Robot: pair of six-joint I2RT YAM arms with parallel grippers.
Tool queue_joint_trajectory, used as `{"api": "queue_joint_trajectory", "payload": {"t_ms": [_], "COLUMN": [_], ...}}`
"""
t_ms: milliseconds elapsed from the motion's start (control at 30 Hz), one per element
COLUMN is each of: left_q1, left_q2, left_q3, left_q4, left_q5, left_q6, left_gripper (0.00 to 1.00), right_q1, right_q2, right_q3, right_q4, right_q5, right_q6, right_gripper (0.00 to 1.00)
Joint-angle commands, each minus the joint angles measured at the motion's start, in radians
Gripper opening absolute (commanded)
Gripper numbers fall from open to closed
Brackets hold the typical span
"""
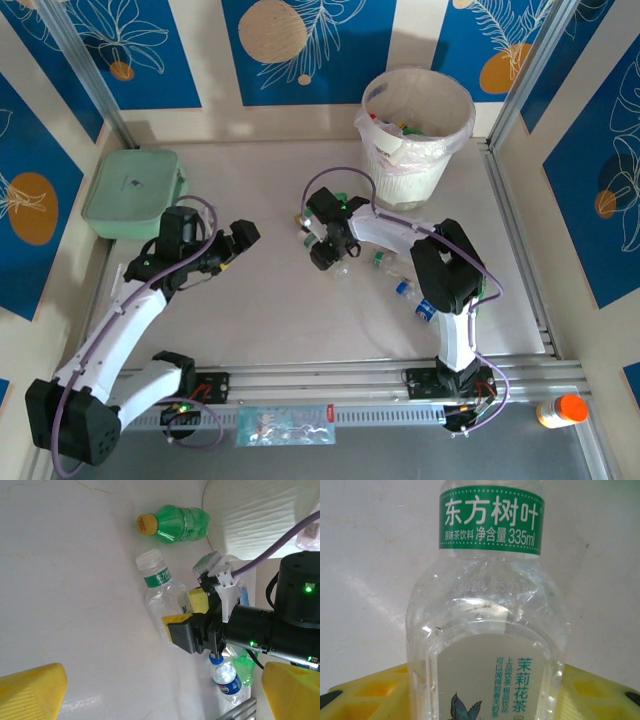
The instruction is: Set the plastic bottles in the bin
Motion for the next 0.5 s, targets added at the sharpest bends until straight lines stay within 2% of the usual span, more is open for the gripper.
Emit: {"api": "queue_joint_trajectory", "payload": {"t_ms": [0, 333, 467], "left_q1": [0.009, -0.01, -0.063], "left_q2": [-0.03, -0.062, -0.049], "left_q3": [0.046, 0.125, 0.198], "left_q4": [-0.032, -0.092, -0.123], "left_q5": [-0.01, -0.043, -0.092], "left_q6": [0.034, 0.11, 0.164], "left_gripper": [0.99, 0.99, 0.98], "right_q1": [0.013, 0.038, 0.039], "right_q2": [-0.09, -0.287, -0.366], "right_q3": [-0.027, -0.103, -0.112], "right_q4": [0.027, 0.078, 0.082], "right_q5": [-0.032, -0.058, -0.062], "right_q6": [-0.009, 0.014, 0.037], "right_gripper": [0.54, 0.53, 0.53]}}
